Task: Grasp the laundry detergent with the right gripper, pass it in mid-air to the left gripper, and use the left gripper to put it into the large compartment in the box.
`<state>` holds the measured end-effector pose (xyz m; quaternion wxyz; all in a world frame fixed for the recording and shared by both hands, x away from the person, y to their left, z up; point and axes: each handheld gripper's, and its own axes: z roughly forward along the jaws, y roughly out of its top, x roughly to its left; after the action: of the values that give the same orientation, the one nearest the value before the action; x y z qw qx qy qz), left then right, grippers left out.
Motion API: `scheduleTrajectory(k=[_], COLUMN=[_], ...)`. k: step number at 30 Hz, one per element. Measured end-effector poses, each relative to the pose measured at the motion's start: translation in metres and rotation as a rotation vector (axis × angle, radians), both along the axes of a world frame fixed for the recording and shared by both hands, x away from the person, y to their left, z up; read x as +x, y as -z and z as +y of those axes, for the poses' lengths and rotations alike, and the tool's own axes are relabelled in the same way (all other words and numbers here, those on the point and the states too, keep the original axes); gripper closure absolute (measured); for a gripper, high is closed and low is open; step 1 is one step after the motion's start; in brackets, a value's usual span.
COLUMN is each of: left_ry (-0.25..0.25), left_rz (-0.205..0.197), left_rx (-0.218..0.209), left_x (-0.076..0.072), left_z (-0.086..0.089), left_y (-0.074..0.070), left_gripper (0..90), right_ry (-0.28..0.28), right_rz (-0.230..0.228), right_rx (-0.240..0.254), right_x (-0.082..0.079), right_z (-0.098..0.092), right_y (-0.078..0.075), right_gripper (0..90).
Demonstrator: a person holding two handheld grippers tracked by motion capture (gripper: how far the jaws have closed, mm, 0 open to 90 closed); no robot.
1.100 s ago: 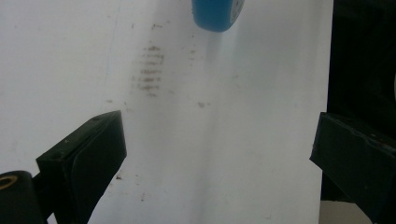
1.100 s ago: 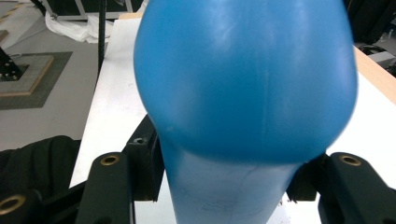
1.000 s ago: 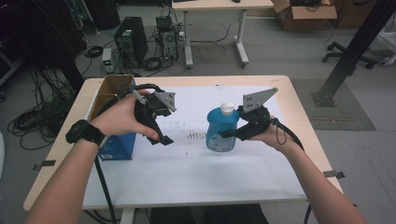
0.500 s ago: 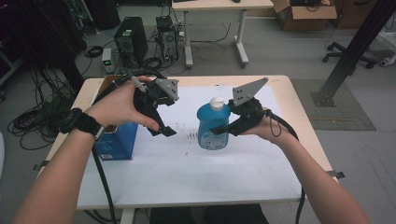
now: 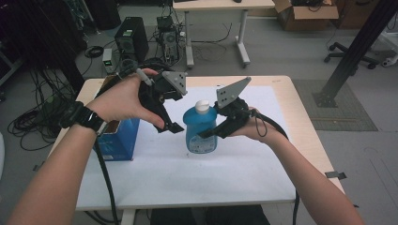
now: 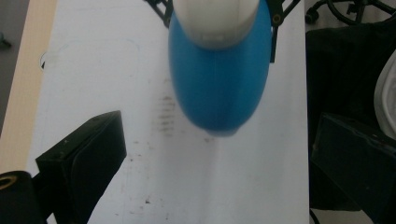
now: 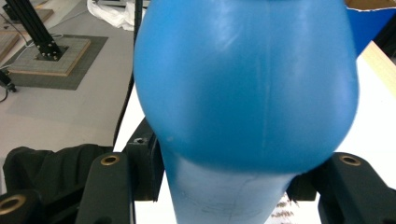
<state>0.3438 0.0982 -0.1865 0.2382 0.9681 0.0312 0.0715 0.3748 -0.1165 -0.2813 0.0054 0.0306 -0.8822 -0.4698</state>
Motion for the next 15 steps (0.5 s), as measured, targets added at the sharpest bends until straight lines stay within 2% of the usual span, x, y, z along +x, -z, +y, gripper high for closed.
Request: scheduleTrajectory(k=[15], left_ry=[0.010], left_rz=[0.017], left_rx=[0.060], left_x=[0.002], left_z=[-0.026], left_y=[0.004], left_gripper=[3.6], right_ry=[-0.029], right_rz=[-0.006], right_rx=[-0.017], right_x=[-0.005], right_z=[0.018], right_y=[0.003], right_gripper=[42.2])
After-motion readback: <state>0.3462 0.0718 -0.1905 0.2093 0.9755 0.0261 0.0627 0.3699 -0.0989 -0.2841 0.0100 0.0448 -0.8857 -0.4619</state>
